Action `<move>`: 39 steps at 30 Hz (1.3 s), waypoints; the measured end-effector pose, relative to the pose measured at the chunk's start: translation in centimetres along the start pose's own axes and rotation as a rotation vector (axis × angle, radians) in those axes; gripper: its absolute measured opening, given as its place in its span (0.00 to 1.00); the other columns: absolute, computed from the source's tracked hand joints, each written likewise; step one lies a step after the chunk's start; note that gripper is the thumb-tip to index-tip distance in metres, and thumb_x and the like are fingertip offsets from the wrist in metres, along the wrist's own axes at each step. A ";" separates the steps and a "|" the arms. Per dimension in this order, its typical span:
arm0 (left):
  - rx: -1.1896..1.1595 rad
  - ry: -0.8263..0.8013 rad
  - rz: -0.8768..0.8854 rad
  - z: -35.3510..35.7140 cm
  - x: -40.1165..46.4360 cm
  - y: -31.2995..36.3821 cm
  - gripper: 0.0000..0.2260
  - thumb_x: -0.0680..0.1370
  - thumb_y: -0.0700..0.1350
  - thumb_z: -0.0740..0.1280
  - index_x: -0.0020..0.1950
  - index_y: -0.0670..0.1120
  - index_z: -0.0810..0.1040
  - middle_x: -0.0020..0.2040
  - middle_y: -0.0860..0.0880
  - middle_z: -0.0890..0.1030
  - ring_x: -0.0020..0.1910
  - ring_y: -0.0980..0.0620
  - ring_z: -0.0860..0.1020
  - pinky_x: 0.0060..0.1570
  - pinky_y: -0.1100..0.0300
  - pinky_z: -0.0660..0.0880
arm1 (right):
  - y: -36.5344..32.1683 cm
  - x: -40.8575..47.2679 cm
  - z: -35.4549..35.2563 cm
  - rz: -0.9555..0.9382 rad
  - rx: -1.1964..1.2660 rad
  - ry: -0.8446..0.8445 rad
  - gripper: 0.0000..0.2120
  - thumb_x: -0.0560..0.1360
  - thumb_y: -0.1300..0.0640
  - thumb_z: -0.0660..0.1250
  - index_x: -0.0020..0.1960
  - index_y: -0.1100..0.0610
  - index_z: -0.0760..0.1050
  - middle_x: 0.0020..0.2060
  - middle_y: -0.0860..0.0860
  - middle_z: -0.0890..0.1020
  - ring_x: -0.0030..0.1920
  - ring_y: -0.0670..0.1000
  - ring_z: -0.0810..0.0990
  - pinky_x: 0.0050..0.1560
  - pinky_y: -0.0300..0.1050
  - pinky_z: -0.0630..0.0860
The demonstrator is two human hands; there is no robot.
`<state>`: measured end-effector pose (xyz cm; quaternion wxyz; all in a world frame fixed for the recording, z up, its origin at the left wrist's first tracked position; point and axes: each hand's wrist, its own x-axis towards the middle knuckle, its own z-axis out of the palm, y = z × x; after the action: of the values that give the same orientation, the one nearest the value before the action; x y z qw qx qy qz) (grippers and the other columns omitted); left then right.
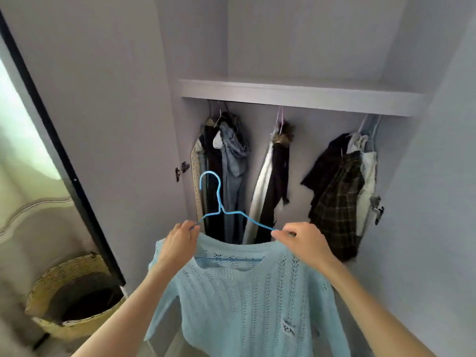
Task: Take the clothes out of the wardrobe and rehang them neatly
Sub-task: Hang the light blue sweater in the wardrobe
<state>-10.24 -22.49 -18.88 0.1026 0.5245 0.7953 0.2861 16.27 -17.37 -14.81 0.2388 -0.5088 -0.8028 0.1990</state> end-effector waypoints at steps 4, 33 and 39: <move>-0.128 -0.192 0.115 4.2 -1.1 0.6 0.19 0.82 0.48 0.55 0.73 0.49 0.60 0.70 0.46 0.65 0.68 0.46 0.66 0.64 0.54 0.63 | 4.2 -2.6 1.4 0.209 0.067 0.051 0.22 0.75 0.47 0.64 0.27 0.55 0.64 0.21 0.46 0.65 0.24 0.44 0.64 0.28 0.40 0.58; -0.159 -0.267 0.290 16.6 16.8 11.6 0.18 0.81 0.43 0.57 0.71 0.45 0.64 0.70 0.45 0.64 0.70 0.49 0.63 0.68 0.59 0.60 | 15.7 13.7 0.5 0.568 0.624 0.436 0.18 0.78 0.55 0.61 0.32 0.58 0.61 0.25 0.49 0.63 0.26 0.45 0.59 0.28 0.39 0.58; -0.187 -0.166 0.413 17.4 25.9 15.0 0.20 0.81 0.42 0.58 0.72 0.42 0.62 0.72 0.41 0.61 0.73 0.46 0.56 0.69 0.56 0.56 | 14.7 21.7 -0.5 0.500 0.640 0.565 0.16 0.78 0.55 0.61 0.34 0.60 0.64 0.26 0.50 0.63 0.27 0.46 0.60 0.27 0.39 0.58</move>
<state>-1.64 10.95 -21.11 0.1551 0.6861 0.6299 0.3292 19.22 8.39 -18.76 0.5362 -0.6210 -0.4587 0.3413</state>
